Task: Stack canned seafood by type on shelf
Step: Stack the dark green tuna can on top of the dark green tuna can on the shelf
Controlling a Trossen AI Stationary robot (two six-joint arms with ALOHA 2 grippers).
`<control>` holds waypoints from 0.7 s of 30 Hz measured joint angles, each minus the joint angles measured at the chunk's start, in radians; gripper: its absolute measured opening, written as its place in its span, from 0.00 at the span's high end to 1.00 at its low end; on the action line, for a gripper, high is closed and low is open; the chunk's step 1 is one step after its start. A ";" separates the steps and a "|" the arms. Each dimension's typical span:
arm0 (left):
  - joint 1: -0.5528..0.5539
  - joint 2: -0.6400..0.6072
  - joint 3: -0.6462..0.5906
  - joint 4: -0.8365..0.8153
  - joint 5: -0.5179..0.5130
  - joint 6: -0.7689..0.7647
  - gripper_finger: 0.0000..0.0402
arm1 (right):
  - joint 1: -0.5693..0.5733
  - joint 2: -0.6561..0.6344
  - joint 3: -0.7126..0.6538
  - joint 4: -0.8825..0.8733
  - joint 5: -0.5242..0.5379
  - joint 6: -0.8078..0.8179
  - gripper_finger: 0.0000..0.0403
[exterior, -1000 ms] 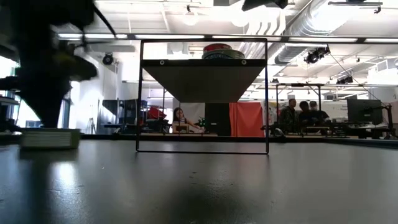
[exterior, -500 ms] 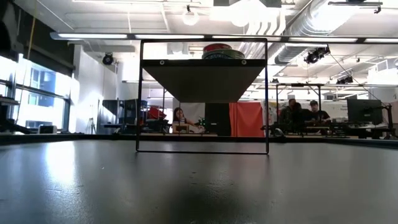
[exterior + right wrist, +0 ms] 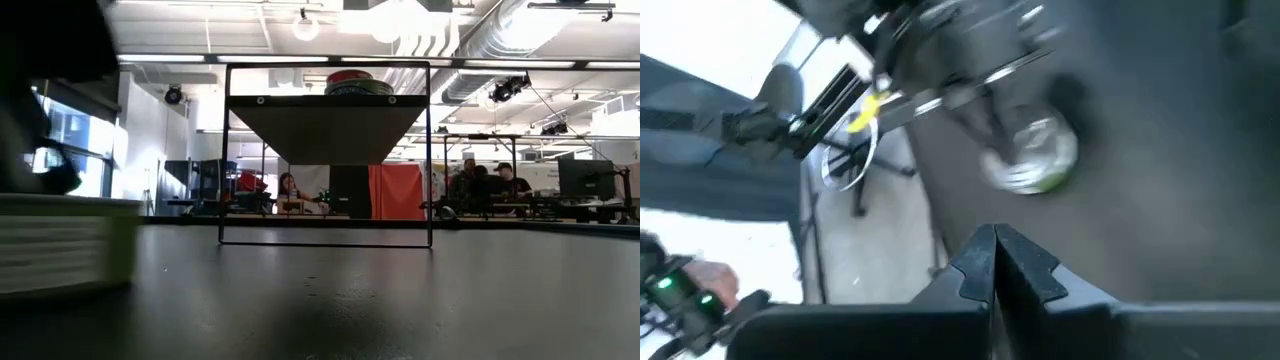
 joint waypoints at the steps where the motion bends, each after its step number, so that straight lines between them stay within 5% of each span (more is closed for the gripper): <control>1: 0.017 0.009 0.014 0.000 0.001 0.018 1.00 | 0.004 0.018 0.000 0.027 -0.019 0.001 1.00; 8: 0.111 0.078 0.164 -0.078 0.060 0.228 1.00 | 0.027 0.114 0.000 0.120 -0.126 -0.001 1.00; 14: 0.149 0.141 0.334 -0.190 0.072 0.376 1.00 | 0.034 0.112 0.000 0.104 -0.120 -0.091 1.00; 21: 0.125 0.037 0.426 -0.438 -0.010 0.507 1.00 | 0.038 0.096 0.001 0.035 -0.045 -0.141 1.00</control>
